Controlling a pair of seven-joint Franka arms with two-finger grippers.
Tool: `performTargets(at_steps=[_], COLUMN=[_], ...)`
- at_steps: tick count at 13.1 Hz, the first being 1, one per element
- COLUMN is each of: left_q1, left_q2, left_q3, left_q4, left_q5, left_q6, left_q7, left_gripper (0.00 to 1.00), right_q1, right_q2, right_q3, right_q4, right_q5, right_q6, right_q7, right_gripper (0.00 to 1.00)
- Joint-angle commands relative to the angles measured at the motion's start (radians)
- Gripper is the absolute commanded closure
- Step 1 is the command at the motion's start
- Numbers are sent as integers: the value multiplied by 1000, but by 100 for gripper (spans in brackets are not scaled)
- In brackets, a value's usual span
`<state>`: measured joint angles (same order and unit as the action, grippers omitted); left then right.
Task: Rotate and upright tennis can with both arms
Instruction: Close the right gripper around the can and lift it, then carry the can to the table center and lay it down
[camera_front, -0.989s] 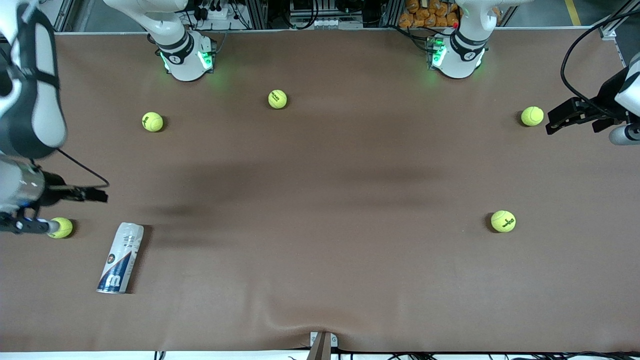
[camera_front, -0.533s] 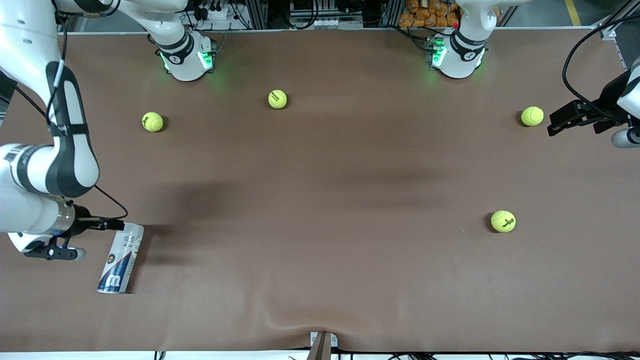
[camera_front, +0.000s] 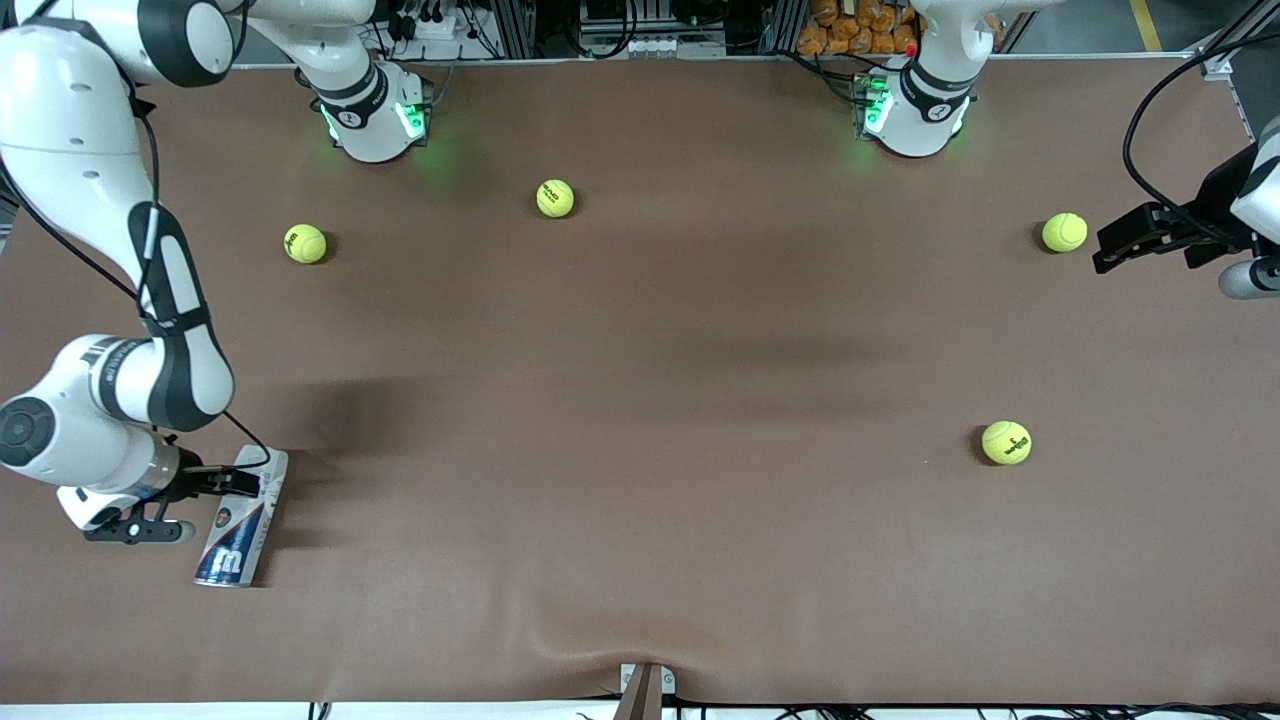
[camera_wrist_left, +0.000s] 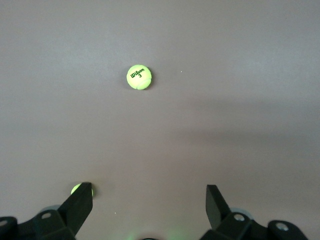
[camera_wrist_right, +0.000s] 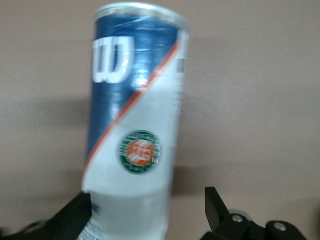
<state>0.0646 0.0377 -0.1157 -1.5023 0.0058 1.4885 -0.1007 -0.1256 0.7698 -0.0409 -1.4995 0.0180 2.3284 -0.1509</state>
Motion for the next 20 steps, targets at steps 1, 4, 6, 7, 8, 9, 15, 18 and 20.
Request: performTargets(at_steps=[1,4,6,7,8,9,15,18,20], left_q1=[9,7,4,3,3,3,3,3,3], left_q2=[7,11,13,13,14,14,16,19,19], left_q3=[-7,-7,-7,-7,-9,-9,-9,-9,-9], left_q4=[1,1,1,1,1,1,-4,-3,-1], left_q5=[2,2,2,2,2,2,2,2,2], left_q6=[3,12,13,15,16,16,24,24,24], left_q7=[15,15,15,15,15,15,15,15,15], left_gripper=[0,0,0,0,0,0,0,0,0], right_q1=[-16,-8,-8,-6,-6,-5,4,15,47], right_q2=[40,60,62,62,63,65,59,49,26], right_q3=[16,16,16,16,18,18,16,16,18], right_q4=[27,27,28,28,28,28,39,91,91], right_q5=[25,121,140,140,140,140,123,108,111], right_q6=[20,20,20,20,22,26,39,32,26], right_q7=[-13,-16,-16,-16,-18,-18,-267,-444,-557], right_gripper=[0,0,0,0,0,0,57,55,55])
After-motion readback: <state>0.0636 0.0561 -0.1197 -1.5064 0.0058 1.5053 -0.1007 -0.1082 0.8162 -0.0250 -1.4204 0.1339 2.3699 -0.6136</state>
